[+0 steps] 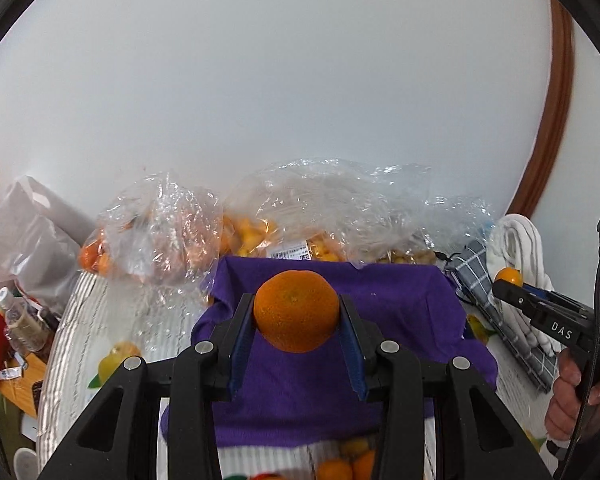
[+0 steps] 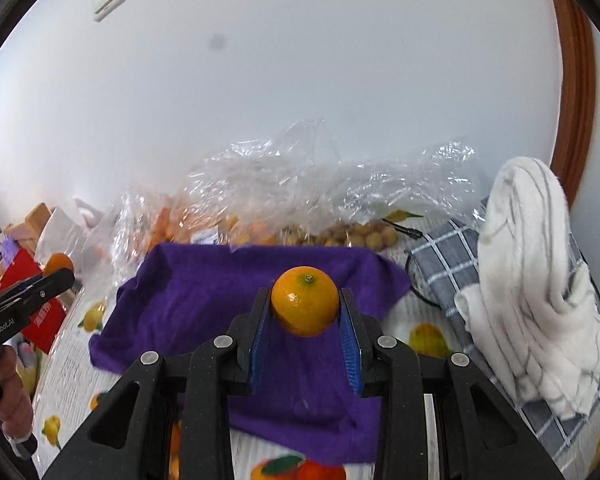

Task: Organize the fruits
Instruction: 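Carry both held oranges over the purple towel with both grippers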

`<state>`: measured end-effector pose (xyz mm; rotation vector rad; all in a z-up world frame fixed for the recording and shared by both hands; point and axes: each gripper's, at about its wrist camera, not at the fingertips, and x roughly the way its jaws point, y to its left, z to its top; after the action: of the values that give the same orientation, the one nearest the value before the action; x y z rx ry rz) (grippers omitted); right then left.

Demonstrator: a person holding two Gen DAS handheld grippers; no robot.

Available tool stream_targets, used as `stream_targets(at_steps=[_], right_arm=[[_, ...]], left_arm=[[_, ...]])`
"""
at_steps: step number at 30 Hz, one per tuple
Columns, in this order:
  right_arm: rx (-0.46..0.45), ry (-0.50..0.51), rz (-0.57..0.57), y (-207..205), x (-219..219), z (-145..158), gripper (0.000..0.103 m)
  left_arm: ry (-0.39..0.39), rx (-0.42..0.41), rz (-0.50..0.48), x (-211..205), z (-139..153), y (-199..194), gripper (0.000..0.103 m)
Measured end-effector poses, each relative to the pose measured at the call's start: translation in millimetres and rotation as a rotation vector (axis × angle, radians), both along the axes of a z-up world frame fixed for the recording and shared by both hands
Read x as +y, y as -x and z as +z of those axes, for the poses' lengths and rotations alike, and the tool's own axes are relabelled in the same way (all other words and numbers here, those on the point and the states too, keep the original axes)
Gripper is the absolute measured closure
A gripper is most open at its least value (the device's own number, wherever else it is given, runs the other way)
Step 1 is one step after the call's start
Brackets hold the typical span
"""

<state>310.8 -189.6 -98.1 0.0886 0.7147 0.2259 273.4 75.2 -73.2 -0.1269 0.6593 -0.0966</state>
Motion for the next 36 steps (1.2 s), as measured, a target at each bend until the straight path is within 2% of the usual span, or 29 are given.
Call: stream_targets(at_steps=[4, 12, 15, 26, 36], right_arm=[[0.011, 0.011, 0.016, -21, 11, -7, 0.07], [0.062, 0.024, 0.043, -46, 25, -40, 0.07], [0.094, 0.018, 0.05, -53, 26, -49, 0.07], [0.152, 0.096, 0.053, -63, 15, -72, 0.07], [0.197, 0.147, 0.063, -68, 19, -89, 0.07]], left_arm=[[0.004, 0.022, 0.0, -1, -11, -17, 0.065], [-0.062, 0.077, -0.014, -8, -45, -39, 0.065], [-0.082, 0.083, -0.017, -6, -49, -45, 0.065], [-0.073, 0.165, -0.028, -3, -74, -60, 0.065], [-0.088, 0.197, -0.028, -5, -83, -64, 0.065]])
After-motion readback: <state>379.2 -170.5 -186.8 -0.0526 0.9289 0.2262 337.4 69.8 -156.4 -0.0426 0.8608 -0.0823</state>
